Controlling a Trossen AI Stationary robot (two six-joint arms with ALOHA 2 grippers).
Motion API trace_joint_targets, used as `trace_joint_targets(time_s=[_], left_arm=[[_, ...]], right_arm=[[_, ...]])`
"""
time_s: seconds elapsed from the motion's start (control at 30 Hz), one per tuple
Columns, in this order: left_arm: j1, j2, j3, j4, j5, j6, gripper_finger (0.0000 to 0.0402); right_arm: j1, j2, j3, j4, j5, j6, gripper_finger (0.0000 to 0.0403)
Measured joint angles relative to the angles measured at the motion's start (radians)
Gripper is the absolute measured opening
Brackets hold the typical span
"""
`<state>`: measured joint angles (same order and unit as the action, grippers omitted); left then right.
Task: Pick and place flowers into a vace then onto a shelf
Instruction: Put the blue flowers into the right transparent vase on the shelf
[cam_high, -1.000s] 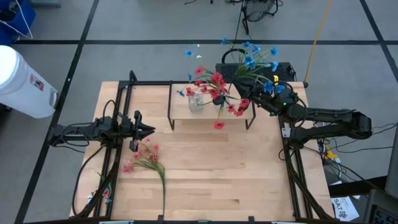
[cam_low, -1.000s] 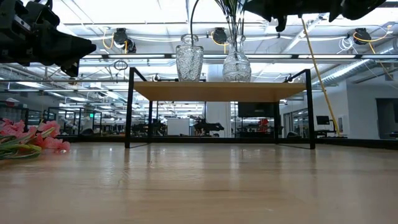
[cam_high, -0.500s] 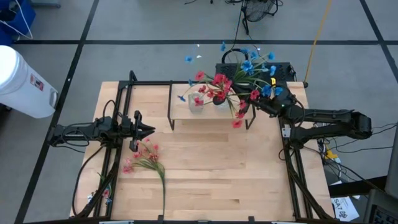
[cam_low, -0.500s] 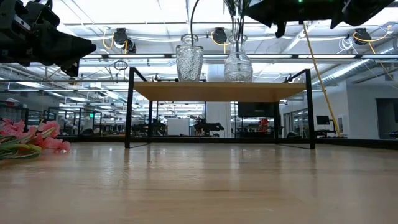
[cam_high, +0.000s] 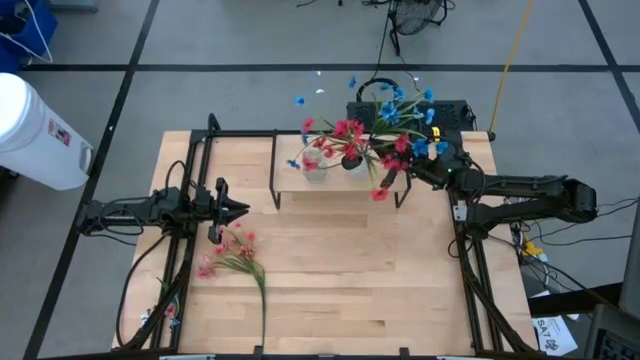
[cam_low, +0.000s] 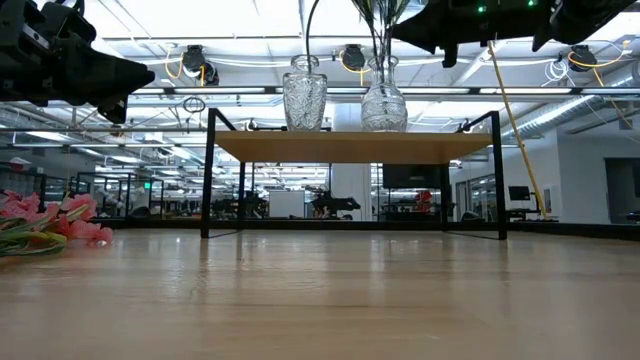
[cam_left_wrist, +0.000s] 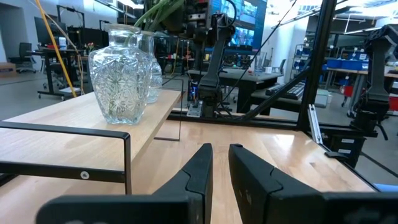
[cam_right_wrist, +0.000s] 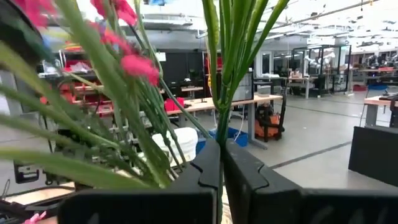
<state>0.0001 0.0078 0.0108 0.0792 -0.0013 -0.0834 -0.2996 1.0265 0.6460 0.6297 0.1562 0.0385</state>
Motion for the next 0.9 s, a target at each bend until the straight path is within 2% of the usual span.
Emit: trace_joint_targets(time_s=[0.37, 0.9], left_arm=[[0.0, 0.0, 0.0, 0.0, 0.0, 0.0, 0.0058], [0.0, 0.0, 0.0, 0.0, 0.0, 0.0, 0.0058]], right_arm=[[0.0, 0.054, 0.0, -0.01, 0.002, -0.019, 0.0003], [0.0, 0.06, 0.0, 0.02, 0.001, -0.032, 0.005]])
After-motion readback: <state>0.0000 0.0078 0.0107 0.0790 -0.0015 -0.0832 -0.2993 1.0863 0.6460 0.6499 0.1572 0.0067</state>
